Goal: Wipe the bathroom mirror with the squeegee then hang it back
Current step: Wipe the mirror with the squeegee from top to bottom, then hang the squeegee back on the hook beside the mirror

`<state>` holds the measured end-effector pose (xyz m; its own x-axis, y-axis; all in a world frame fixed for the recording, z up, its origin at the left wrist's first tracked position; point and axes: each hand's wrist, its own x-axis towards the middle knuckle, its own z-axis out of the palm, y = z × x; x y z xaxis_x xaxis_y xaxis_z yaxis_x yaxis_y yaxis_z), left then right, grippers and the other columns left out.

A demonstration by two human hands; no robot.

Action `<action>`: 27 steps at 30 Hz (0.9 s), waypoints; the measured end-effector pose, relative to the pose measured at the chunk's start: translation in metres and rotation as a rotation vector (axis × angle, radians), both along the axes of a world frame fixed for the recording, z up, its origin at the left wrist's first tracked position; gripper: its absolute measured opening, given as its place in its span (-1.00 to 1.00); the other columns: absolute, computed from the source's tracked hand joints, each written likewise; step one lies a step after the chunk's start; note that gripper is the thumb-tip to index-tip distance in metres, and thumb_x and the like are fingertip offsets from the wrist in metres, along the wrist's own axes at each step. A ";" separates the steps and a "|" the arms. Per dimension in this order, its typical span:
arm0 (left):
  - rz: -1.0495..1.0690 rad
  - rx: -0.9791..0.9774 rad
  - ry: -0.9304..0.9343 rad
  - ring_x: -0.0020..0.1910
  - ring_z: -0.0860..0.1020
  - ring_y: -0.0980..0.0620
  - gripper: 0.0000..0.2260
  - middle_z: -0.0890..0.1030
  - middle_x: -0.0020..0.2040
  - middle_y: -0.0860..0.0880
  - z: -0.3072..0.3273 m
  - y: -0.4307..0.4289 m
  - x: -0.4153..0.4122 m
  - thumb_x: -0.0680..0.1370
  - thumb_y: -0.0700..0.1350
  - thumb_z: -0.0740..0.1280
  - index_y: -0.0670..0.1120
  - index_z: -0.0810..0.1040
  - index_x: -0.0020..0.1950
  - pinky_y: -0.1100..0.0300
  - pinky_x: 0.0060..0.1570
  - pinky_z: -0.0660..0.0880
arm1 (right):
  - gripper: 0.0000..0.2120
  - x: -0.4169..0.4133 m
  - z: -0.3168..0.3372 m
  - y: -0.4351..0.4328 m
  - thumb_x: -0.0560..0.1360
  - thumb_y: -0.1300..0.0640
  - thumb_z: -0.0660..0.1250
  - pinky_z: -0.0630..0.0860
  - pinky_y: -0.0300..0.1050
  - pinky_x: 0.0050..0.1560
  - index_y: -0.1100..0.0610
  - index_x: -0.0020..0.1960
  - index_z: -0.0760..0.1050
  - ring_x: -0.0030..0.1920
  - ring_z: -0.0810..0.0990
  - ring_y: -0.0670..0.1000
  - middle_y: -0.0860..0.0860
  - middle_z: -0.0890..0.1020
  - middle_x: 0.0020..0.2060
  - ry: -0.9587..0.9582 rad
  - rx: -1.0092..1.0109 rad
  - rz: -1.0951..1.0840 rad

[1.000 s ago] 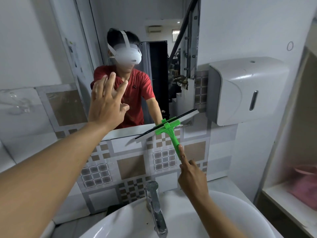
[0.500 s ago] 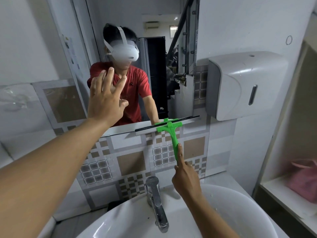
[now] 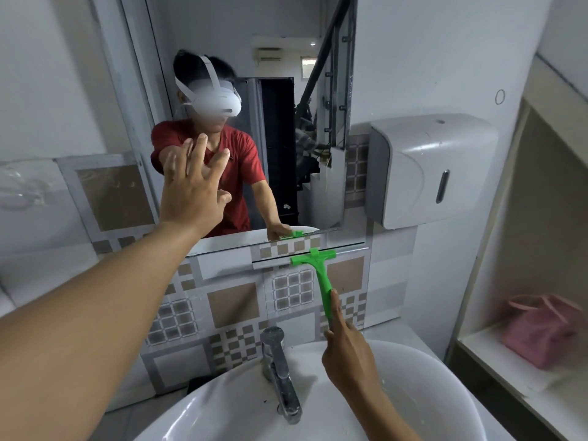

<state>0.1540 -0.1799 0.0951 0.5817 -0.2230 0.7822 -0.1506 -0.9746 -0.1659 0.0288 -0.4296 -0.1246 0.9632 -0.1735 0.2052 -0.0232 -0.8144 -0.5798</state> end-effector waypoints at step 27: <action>-0.258 0.064 0.577 0.27 0.54 -0.01 -0.61 0.65 0.25 0.03 -0.006 -0.135 -0.202 0.51 -0.12 0.44 0.03 0.60 0.34 -0.04 0.24 0.53 | -0.86 -0.104 0.173 -0.095 0.58 0.21 0.31 0.60 -0.04 -0.25 0.10 0.13 0.56 -0.27 0.59 0.01 -0.02 0.68 -0.17 -0.210 -0.280 0.421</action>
<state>-0.0479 -0.3147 0.0888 0.8268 -0.4487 0.3393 -0.4623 -0.8856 -0.0448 -0.0747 -0.5250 0.0484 0.8711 0.3072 0.3833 0.4312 -0.8520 -0.2970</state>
